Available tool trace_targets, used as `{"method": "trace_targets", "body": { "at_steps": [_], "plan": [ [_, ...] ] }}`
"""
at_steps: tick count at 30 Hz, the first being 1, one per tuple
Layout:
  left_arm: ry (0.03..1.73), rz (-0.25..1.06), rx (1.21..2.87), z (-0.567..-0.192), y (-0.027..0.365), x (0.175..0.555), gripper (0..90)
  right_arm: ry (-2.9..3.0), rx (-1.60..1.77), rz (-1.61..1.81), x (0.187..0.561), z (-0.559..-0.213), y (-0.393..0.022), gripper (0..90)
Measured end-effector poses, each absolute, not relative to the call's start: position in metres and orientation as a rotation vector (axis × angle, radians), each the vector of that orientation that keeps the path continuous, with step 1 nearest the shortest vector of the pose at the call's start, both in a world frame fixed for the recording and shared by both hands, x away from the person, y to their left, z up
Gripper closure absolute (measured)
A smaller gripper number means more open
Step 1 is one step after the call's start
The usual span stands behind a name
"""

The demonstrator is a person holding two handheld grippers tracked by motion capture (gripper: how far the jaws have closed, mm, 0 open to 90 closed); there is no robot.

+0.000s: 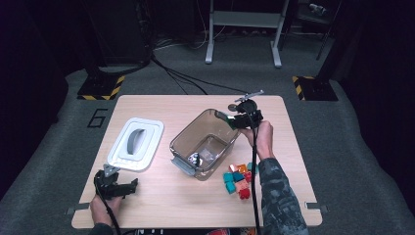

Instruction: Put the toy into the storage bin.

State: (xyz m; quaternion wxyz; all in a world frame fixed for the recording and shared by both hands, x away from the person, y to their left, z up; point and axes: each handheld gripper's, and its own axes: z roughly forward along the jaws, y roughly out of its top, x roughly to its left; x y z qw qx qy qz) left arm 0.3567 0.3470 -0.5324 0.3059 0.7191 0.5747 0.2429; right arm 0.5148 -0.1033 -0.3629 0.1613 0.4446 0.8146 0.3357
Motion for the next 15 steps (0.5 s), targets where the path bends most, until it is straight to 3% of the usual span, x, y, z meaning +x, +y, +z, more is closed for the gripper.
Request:
{"method": "trace_targets", "body": {
  "at_steps": [6, 15],
  "plan": [
    [1.52, 0.642, 1.903, -0.532, 0.347, 0.357, 0.9, 2.336, 1.288, 0.927, 0.515, -0.375, -0.105, 65.2],
    [1.52, 0.641, 1.903, -0.532, 0.347, 0.357, 0.9, 2.279, 1.343, 0.965, 0.505, -0.373, -0.114, 42.7]
  ]
}}
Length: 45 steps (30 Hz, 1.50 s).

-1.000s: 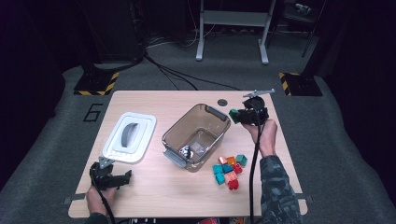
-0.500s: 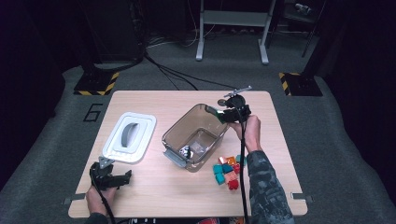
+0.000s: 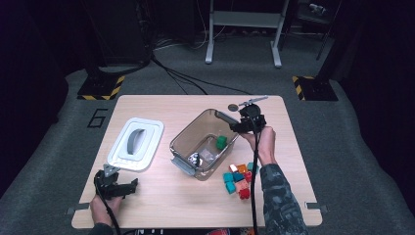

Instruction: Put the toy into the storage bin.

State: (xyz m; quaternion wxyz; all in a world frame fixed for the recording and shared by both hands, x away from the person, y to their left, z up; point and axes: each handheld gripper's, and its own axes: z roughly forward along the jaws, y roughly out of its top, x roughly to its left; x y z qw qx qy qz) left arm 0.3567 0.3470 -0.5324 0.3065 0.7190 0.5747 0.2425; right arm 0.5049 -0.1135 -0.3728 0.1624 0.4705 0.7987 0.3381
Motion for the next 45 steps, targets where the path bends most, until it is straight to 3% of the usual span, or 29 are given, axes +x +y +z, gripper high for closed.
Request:
{"method": "trace_targets", "body": {
  "at_steps": [3, 9, 17, 25, 31, 40, 45],
  "plan": [
    [1.52, 0.642, 1.903, -0.532, 0.347, 0.357, 0.9, 2.266, 1.361, 0.994, 0.496, -0.372, -0.124, 32.1],
    [1.521, 0.642, 1.903, -0.532, 0.347, 0.357, 0.9, 2.258, 1.386, 1.012, 0.478, -0.377, -0.141, 19.3],
    [1.521, 0.642, 1.902, -0.532, 0.347, 0.357, 0.9, 2.256, 1.432, 0.996, 0.453, -0.401, -0.164, 13.9],
    [1.521, 0.642, 1.902, -0.532, 0.347, 0.357, 0.9, 2.293, 1.463, 0.941, 0.438, -0.441, -0.18, 14.7],
    [1.521, 0.641, 1.902, -0.532, 0.347, 0.357, 0.9, 2.337, 1.443, 0.895, 0.436, -0.469, -0.186, 21.9],
    [1.52, 0.641, 1.902, -0.532, 0.347, 0.357, 0.9, 2.402, 1.398, 0.931, 0.434, -0.491, -0.193, 46.9],
    [1.52, 0.641, 1.902, -0.532, 0.347, 0.357, 0.9, 2.414, 1.391, 0.868, 0.432, -0.498, -0.19, 54.1]
  ]
}}
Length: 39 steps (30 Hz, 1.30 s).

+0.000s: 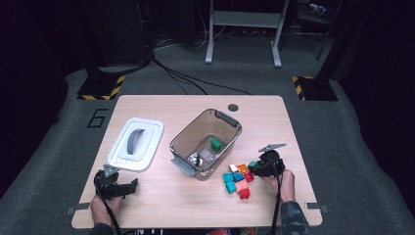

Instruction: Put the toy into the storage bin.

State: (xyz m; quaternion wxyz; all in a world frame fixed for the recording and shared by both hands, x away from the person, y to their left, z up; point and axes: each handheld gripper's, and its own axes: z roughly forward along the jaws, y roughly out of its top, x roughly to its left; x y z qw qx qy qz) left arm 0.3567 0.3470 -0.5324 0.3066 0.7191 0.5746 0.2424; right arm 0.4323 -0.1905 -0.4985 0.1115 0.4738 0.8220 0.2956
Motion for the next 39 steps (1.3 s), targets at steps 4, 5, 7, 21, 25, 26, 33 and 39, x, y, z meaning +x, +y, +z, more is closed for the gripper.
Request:
{"method": "trace_targets", "body": {
  "at_steps": [4, 5, 7, 21, 25, 26, 33, 39],
  "plan": [
    [1.52, 0.642, 1.903, -0.532, 0.347, 0.357, 0.9, 2.379, 1.417, 0.871, 0.432, -0.5, -0.191, 57.5],
    [1.52, 0.641, 1.902, -0.532, 0.347, 0.357, 0.9, 2.367, 1.413, 0.87, 0.431, -0.499, -0.191, 57.9],
    [1.52, 0.642, 1.903, -0.532, 0.347, 0.357, 0.9, 2.372, 1.407, 0.863, 0.431, -0.499, -0.191, 58.5],
    [1.52, 0.642, 1.903, -0.532, 0.347, 0.357, 0.9, 2.291, 1.469, 0.947, 0.431, -0.486, -0.193, 58.9],
    [1.52, 0.642, 1.903, -0.532, 0.347, 0.357, 0.9, 2.279, 1.464, 0.972, 0.434, -0.477, -0.192, 58.9],
    [1.519, 0.642, 1.904, -0.532, 0.347, 0.357, 0.9, 2.278, 1.46, 0.966, 0.435, -0.476, -0.192, 58.9],
    [1.519, 0.642, 1.904, -0.532, 0.347, 0.357, 0.9, 2.252, 1.475, 0.978, 0.439, -0.459, -0.191, 58.9],
    [1.519, 0.642, 1.904, -0.532, 0.347, 0.357, 0.9, 2.23, 1.466, 0.989, 0.443, -0.443, -0.193, 58.9]
  ]
}}
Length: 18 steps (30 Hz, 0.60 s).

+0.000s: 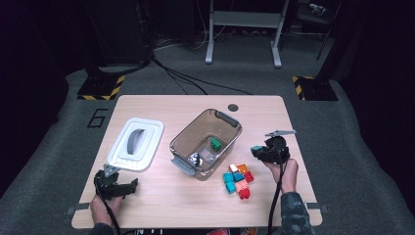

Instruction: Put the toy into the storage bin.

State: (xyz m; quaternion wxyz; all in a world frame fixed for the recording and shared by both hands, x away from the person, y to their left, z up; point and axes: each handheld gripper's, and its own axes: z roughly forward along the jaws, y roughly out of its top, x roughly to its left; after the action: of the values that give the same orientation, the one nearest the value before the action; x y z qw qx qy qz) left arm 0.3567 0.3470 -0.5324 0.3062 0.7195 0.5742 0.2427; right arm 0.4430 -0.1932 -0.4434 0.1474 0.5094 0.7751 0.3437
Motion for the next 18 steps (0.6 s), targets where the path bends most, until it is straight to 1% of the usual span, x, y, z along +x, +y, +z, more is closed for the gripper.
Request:
{"method": "trace_targets", "body": {
  "at_steps": [18],
  "plan": [
    [1.519, 0.642, 1.904, -0.532, 0.347, 0.357, 0.9, 2.192, 1.411, 1.008, 0.458, -0.387, -0.184, 58.9]
  ]
}}
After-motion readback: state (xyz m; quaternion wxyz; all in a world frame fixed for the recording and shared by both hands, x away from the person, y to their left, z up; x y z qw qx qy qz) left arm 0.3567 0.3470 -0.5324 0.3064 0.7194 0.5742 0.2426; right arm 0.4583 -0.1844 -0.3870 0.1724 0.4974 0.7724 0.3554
